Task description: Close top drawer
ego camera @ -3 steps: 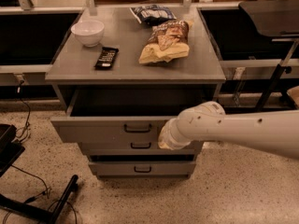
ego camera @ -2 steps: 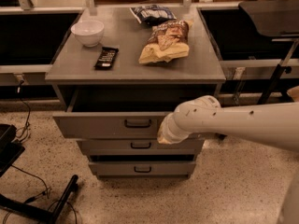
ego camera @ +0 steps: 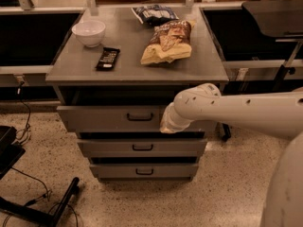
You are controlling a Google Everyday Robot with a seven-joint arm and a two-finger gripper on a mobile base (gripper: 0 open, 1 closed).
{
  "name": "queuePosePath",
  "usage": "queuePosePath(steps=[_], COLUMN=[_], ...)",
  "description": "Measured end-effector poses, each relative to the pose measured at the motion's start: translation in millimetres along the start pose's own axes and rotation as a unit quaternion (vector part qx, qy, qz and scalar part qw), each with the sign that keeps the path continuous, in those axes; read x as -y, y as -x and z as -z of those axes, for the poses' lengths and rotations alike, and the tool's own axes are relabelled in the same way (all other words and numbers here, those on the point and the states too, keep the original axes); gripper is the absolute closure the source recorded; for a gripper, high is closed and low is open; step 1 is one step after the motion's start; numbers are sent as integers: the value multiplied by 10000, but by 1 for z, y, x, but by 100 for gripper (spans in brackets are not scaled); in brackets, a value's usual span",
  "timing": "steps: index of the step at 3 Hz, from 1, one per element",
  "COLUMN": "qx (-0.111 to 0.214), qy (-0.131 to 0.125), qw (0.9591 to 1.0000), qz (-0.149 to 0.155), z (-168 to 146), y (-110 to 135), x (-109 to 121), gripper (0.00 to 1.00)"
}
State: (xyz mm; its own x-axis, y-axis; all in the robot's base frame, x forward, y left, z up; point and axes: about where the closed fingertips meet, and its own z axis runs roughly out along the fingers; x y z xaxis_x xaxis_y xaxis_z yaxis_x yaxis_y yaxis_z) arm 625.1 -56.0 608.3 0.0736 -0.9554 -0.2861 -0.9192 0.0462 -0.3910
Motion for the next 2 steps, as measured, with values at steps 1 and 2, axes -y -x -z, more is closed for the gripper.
queuePosePath(steps=[1,2], qx=[-73,-75], qy=[-213,-210], qw=[9997,9997], qz=[-107,-125], z=[9,9], y=[0,-1], x=[18,18], gripper=[81,58])
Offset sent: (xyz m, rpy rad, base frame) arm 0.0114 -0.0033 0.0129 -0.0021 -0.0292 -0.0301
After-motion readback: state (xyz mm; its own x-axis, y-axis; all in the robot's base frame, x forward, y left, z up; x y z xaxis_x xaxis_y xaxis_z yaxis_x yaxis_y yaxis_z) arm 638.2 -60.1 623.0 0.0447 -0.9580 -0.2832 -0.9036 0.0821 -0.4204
